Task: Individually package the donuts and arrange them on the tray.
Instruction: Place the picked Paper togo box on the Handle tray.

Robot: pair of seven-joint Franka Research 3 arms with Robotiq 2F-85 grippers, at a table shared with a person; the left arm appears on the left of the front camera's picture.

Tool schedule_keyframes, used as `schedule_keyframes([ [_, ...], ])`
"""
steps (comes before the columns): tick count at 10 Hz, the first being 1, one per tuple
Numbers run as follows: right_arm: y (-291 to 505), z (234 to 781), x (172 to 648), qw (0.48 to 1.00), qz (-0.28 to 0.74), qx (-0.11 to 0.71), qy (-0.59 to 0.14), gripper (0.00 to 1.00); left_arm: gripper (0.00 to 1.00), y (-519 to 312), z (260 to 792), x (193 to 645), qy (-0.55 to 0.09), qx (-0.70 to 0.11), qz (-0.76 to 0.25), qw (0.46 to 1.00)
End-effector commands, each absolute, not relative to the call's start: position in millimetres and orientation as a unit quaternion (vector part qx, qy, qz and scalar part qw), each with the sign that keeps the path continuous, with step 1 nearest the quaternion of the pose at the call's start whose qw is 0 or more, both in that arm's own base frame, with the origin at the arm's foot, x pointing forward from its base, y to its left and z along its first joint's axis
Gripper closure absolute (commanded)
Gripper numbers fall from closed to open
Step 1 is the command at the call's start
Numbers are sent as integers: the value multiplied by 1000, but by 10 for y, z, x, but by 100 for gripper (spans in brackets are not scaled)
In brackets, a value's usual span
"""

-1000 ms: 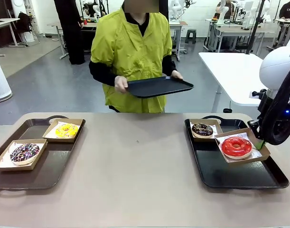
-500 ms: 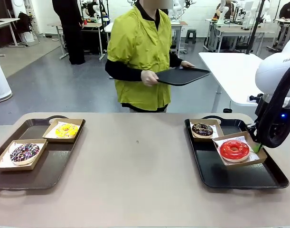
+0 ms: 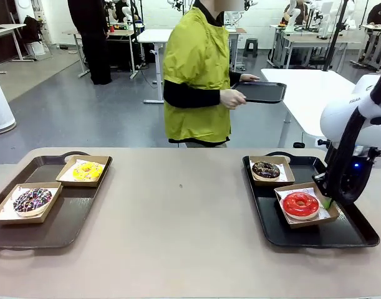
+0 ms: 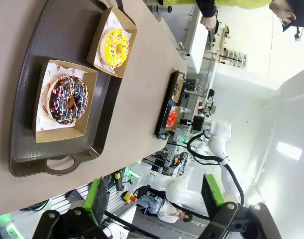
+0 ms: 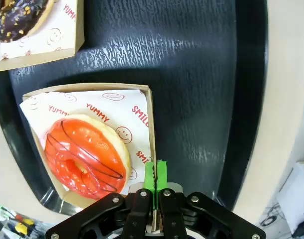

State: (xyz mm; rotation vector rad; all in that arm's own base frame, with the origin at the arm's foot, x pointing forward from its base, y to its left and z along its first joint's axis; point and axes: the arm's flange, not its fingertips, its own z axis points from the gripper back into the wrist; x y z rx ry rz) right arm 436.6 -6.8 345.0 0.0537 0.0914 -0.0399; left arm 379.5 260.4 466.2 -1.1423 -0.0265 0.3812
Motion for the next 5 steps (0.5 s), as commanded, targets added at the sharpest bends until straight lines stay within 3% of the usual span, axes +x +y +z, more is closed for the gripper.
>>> schedule_keyframes([
  [1, -7, 3344, 4390, 998, -11, 32, 48, 79, 0, 2602, 4690, 3771, -15, -539, 178, 823],
  [2, -11, 3380, 4365, 998, -9, 33, 44, 39, 0, 2602, 4690, 3771, -15, -539, 178, 823],
  [3, -17, 3429, 4337, 998, -13, 35, 42, 19, 0, 2602, 4690, 3771, -15, -539, 178, 823],
  [4, -32, 3476, 4311, 998, -16, 37, 40, 0, 0, 2602, 4690, 3771, -15, -539, 178, 823],
  [5, -52, 3505, 4289, 998, -20, 39, 40, 0, 0, 2602, 4690, 3771, -15, -539, 178, 823],
])
